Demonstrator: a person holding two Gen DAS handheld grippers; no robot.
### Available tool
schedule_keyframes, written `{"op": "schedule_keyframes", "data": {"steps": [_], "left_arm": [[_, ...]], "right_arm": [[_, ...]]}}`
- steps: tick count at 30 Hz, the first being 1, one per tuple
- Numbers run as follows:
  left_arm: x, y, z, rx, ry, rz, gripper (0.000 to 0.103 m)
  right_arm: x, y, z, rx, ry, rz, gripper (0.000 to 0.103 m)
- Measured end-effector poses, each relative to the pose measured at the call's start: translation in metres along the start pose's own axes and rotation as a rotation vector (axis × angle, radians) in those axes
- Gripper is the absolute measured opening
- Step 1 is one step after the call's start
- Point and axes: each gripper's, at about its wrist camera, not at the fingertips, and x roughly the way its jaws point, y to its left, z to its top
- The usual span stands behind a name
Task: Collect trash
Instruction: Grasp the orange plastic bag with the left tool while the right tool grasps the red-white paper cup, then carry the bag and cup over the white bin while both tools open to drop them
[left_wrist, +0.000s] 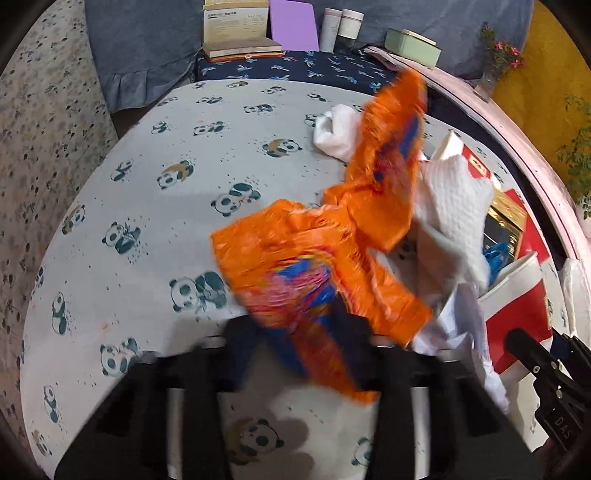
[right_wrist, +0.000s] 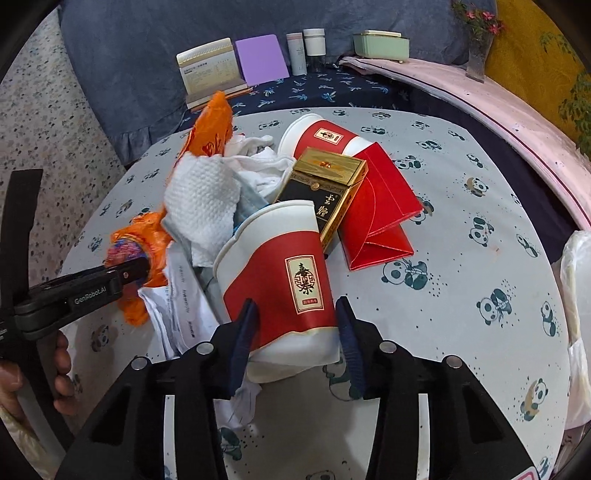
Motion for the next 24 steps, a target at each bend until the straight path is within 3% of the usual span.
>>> {"op": "schedule_keyframes", "data": {"steps": [2,5,24], "left_arm": [[-0.005,-0.003,-0.004,-0.003,0.005,-0.018,0.012],[-0.016,-0.011,-0.009,0.011,-0.007,-0.031,0.008],[-0.102,-0.074,-0.031,0.127,-0.123,-0.109,0.005]], "right_arm": [[-0.008,-0.001,-0.004,0.006,-0.014,0.003,0.042],[-0.020,-0.003,-0.007,0.009,-0.035,0.007,0.041],[-0.105,-0.051,-0.028,0.119,-0.177,-0.036,0.041]]}}
